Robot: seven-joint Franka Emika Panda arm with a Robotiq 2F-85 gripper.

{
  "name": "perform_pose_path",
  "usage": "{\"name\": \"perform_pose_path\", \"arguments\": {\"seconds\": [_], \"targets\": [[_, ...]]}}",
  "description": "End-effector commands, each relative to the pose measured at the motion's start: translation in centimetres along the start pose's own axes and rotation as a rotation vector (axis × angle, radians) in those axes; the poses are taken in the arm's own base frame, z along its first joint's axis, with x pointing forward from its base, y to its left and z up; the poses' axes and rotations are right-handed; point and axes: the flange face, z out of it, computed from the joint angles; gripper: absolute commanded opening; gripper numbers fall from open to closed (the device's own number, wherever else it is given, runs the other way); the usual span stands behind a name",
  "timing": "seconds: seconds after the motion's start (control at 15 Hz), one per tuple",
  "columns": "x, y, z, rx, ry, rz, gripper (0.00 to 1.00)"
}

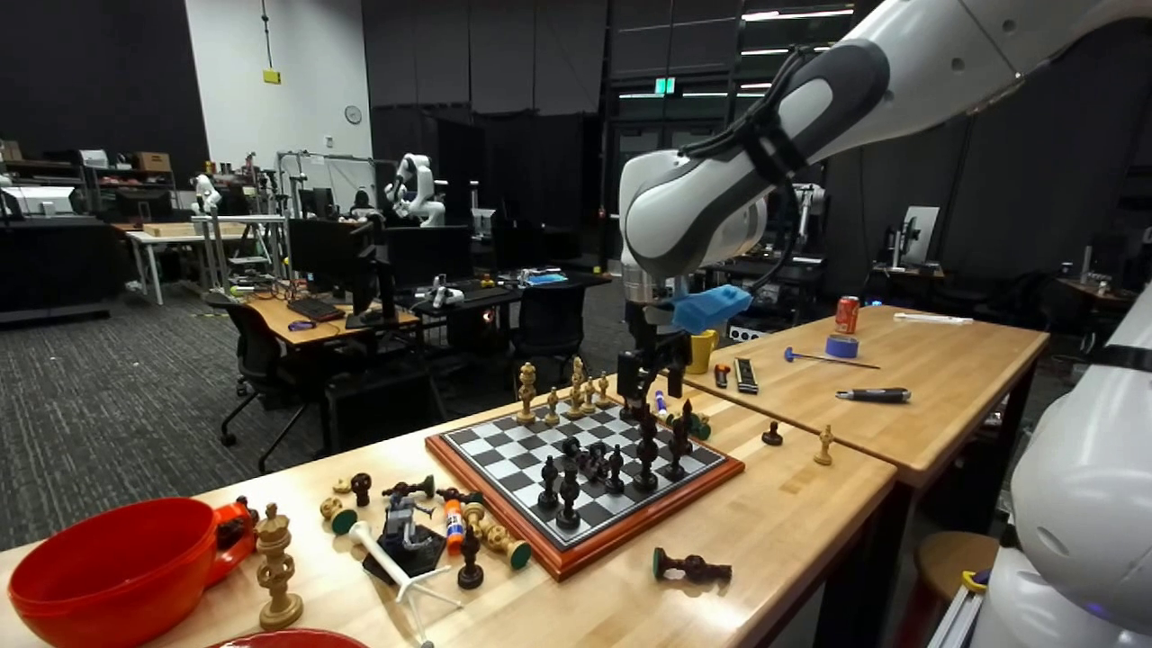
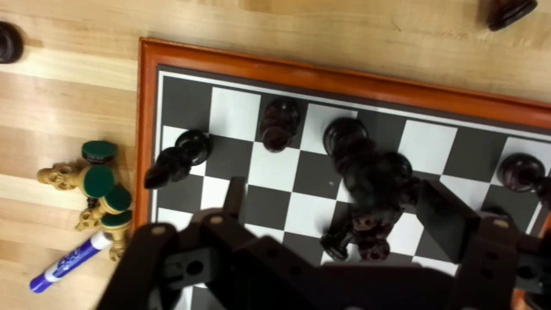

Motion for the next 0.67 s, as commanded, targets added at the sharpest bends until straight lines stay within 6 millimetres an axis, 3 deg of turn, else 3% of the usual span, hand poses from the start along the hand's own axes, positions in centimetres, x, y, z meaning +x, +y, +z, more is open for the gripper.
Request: {"name": "perform_pose_path", "arguments": {"seconds": [0.0,0.6], "targets": [[-0.8,-2.5,-0.6,-0.027,-0.026,-0.143,1.0],[-0.1,-6.3,-0.1,-0.032,-0.042,-0.326,1.0]]}}
